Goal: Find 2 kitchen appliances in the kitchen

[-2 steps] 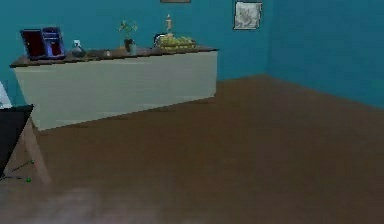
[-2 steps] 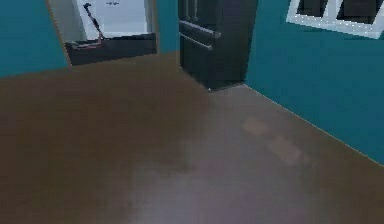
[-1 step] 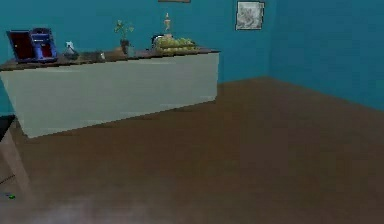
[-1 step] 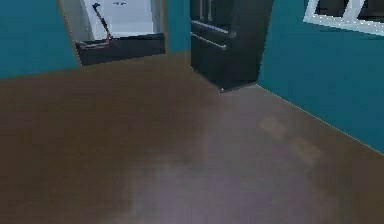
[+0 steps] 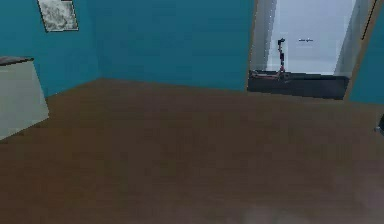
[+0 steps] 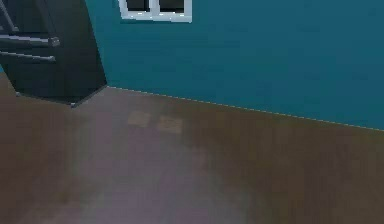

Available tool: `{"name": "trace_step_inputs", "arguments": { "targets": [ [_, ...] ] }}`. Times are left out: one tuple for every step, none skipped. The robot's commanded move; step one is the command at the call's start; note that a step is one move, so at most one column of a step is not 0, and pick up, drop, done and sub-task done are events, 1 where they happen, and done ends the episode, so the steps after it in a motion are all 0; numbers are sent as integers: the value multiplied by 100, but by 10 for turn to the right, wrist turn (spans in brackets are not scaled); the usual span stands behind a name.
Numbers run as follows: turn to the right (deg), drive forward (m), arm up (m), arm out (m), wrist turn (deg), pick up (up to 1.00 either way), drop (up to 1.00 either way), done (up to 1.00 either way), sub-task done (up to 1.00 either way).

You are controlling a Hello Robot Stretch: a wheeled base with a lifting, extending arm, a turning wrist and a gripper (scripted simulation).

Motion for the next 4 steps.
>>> {"name": "trace_step_inputs", "arguments": {
  "targets": [
    [120, 0, 0, 0, 0, 0, 0, 0, 0],
    [0, 5, 0, 0, 0, 0, 0, 0, 0],
    [-450, 0, 0, 0, 0, 0, 0, 0, 0],
    [-420, 0, 0, 0, 0, 0, 0, 0, 0]
  ]
}}
